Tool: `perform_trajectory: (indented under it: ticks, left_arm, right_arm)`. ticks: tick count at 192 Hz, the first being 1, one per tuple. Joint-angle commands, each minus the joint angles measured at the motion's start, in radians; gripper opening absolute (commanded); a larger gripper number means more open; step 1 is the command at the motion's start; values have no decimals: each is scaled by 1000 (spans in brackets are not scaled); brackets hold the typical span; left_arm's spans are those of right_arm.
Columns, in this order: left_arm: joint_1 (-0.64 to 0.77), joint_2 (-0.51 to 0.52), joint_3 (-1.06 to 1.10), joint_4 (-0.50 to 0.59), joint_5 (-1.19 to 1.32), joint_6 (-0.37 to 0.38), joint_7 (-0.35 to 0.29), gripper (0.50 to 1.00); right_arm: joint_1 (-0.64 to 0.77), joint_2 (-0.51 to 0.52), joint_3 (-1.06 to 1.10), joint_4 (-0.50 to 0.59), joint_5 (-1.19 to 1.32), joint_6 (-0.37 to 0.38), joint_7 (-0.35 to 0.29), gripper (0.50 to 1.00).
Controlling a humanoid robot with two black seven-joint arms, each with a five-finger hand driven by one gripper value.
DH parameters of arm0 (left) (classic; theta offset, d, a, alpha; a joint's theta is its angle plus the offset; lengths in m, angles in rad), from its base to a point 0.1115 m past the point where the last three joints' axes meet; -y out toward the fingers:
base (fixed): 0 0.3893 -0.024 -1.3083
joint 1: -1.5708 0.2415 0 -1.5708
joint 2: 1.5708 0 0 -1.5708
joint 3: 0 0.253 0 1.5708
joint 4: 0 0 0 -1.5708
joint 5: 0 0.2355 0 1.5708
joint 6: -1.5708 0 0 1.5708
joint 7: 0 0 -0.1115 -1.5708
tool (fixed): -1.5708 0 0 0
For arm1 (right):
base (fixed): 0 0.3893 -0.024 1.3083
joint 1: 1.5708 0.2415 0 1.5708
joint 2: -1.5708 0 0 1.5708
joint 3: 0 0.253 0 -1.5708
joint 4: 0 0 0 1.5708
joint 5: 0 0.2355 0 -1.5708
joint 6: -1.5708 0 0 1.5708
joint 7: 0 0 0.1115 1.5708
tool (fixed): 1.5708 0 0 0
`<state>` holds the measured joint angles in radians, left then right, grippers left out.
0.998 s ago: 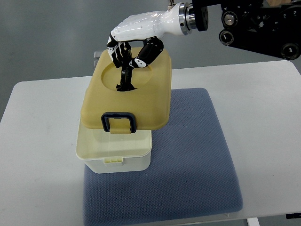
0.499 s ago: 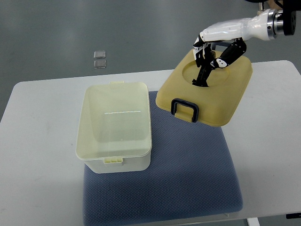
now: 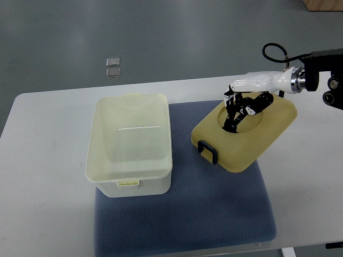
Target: Open white storage box with right hand
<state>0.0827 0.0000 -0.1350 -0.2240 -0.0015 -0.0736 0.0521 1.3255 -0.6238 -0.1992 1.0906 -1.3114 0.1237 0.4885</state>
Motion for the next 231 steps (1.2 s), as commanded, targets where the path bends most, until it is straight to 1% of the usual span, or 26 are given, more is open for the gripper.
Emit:
perform_trajectory:
  ticks: [1,24,50,52,53,54,55,56,57,58,59,61,116,140,150,160,170,177,179,190,200,201,207,214,225,231]
  left_arm:
    - [0,0,0,0,0,0,0,1000]
    - [2,0,-2,2,0,0,0,1000]
    - [6,0,-2,2,0,0,0,1000]
    - [6,0,-2,2,0,0,0,1000]
    - [6,0,-2,2,0,0,0,1000]
    - [6,0,-2,2,0,0,0,1000]
    - [6,0,-2,2,0,0,0,1000]
    - [6,0,-2,2,0,0,0,1000]
    - [6,0,-2,2,0,0,0,1000]
    - [6,0,-2,2,0,0,0,1000]
    - [6,0,-2,2,0,-2,0,1000]
    - [6,0,-2,2,0,0,0,1000]
    - [8,0,0,0,0,-2,0,1000]
    - [8,0,0,2,0,-2,0,1000]
    - [8,0,0,2,0,-2,0,1000]
    - [8,0,0,2,0,-2,0,1000]
    - [8,0,0,2,0,0,0,1000]
    - [8,0,0,2,0,-2,0,1000]
    - [8,0,0,2,0,-2,0,1000]
    - [8,0,0,2,0,-2,0,1000]
    - [8,0,0,2,0,-2,0,1000]
    - [8,0,0,0,0,-2,0,1000]
    - [8,0,0,0,0,-2,0,1000]
    - [8,0,0,0,0,-2,0,1000]
    - [8,0,0,-1,0,-2,0,1000]
    - [8,0,0,-1,0,-2,0,1000]
  right_arm:
    - [-25,67,1,0,0,-30,-1,500]
    - [-39,147,0,-3,0,-59,-1,500]
    - [-49,170,0,-6,3,-62,-1,500]
    - [-49,170,0,-6,3,-64,-1,509]
    - [-51,170,0,-6,4,-64,-1,636]
    - [-51,170,0,-6,4,-64,-1,637]
    - [-51,171,1,-8,6,-64,-1,763]
    - [-51,171,1,-8,6,-64,-1,764]
    - [-52,171,1,-8,6,-64,-1,861]
    - [-52,171,1,-8,6,-64,-1,862]
    - [-54,171,1,-9,9,-64,-1,927]
    - [-55,171,1,-9,9,-64,-1,936]
    - [-63,144,-2,-9,6,-47,1,936]
    - [-60,102,3,-3,8,-15,1,936]
    - [-51,78,3,6,11,10,4,936]
    - [-48,42,6,23,12,50,5,936]
    - [-20,-5,9,58,12,105,5,936]
    - [23,-45,9,91,18,160,7,936]
    - [23,-45,9,91,18,160,7,936]
    - [92,-109,14,129,23,246,9,936]
    - [92,-109,14,129,23,246,9,936]
    - [160,-154,39,138,34,304,13,936]
    - [182,-169,78,137,58,315,15,936]
    - [187,-172,136,132,98,309,15,936]
    - [159,-166,280,112,230,294,2,936]
    - [144,-162,325,101,284,289,-1,936]
